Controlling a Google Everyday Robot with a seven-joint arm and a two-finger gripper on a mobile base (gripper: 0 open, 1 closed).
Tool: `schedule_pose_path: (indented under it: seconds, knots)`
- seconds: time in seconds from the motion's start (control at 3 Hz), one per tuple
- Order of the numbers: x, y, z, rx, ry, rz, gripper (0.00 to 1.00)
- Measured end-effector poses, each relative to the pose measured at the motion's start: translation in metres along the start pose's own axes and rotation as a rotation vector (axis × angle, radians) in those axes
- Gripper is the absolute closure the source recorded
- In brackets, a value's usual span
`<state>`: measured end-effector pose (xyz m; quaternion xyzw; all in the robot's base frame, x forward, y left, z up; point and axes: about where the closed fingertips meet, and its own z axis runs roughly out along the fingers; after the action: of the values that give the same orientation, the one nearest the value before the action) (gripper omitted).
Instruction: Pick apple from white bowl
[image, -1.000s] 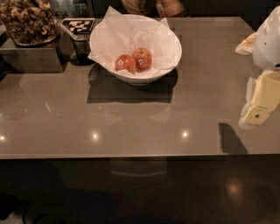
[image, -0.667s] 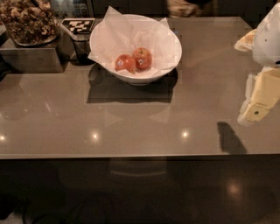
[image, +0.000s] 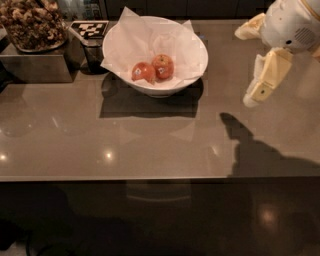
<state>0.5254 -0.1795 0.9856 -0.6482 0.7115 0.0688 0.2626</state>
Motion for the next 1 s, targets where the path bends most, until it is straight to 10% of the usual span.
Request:
schedule_pose_path:
  seconds: [0.33,1.0]
  knots:
    - [-0.039,-0.035,0.047,-0.129,-0.175,-0.039,0.00]
    - [-0.041,-0.063,0.059,-0.089,-0.245,-0.040,0.00]
